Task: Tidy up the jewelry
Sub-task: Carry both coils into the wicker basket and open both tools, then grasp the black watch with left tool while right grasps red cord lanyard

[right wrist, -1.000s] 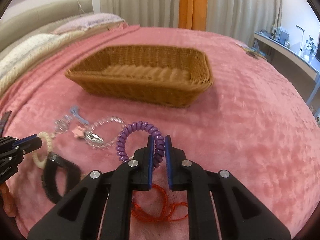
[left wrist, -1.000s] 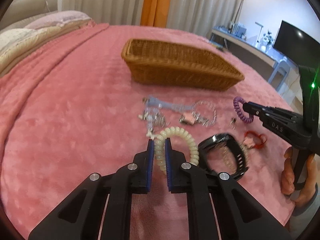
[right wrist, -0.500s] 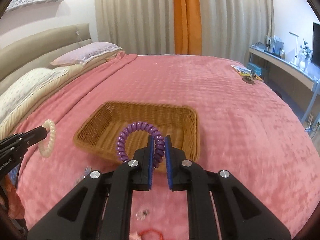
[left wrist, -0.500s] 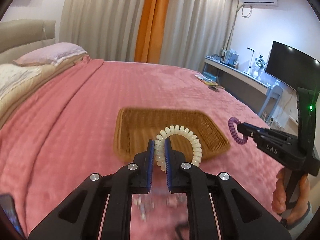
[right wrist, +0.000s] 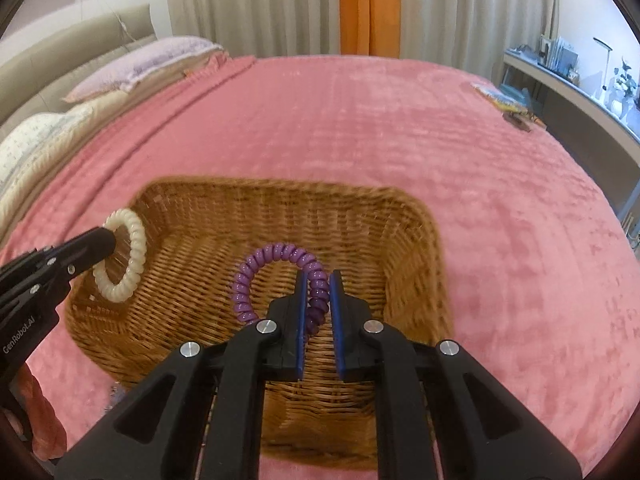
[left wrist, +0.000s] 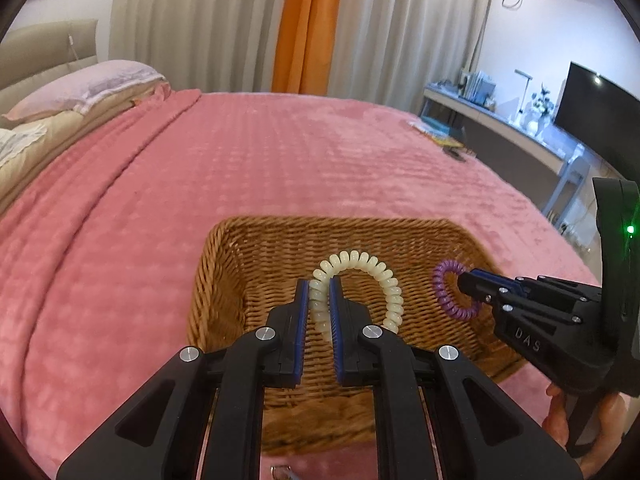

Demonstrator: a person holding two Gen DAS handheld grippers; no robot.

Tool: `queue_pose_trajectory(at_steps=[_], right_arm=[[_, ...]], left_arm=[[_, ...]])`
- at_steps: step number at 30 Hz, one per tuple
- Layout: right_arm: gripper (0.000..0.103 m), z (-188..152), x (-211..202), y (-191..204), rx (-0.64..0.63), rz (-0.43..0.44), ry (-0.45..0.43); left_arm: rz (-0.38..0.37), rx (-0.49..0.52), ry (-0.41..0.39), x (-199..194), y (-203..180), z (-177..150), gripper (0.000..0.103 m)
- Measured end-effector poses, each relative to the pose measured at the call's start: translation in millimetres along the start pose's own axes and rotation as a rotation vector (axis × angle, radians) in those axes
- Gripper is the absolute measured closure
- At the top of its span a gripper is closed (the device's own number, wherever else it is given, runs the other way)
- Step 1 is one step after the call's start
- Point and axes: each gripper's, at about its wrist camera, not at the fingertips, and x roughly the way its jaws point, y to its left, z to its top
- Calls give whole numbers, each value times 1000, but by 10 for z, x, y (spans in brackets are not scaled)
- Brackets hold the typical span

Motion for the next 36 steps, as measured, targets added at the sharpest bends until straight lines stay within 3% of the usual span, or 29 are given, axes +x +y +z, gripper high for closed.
queue_pose_trajectory(at_steps=[11, 14, 16, 17, 22, 28, 36], right_arm=[[93, -113, 277, 102, -40, -18, 92], [90, -133, 287, 72, -18, 23, 111], [86, -140, 248, 37, -4, 25, 107], [85, -141, 195, 16, -1, 25, 97], [85, -140, -181, 8, -4, 47, 39], [85, -135, -979, 79, -25, 55, -78], [85, -597, -1858, 43, -38, 45, -183]], left_arm=[[18, 16, 90, 299, 17, -120, 93], [-11, 20, 98, 265, 12, -157, 90], [-16, 25, 91, 203, -5, -167, 72], [-20, 24, 80, 152, -11, -171, 70], [-75, 21, -5, -330, -36, -155, 65], [-117, 22, -115, -1121, -152, -168, 61], [-168, 9, -178, -1865, -272, -490, 56]])
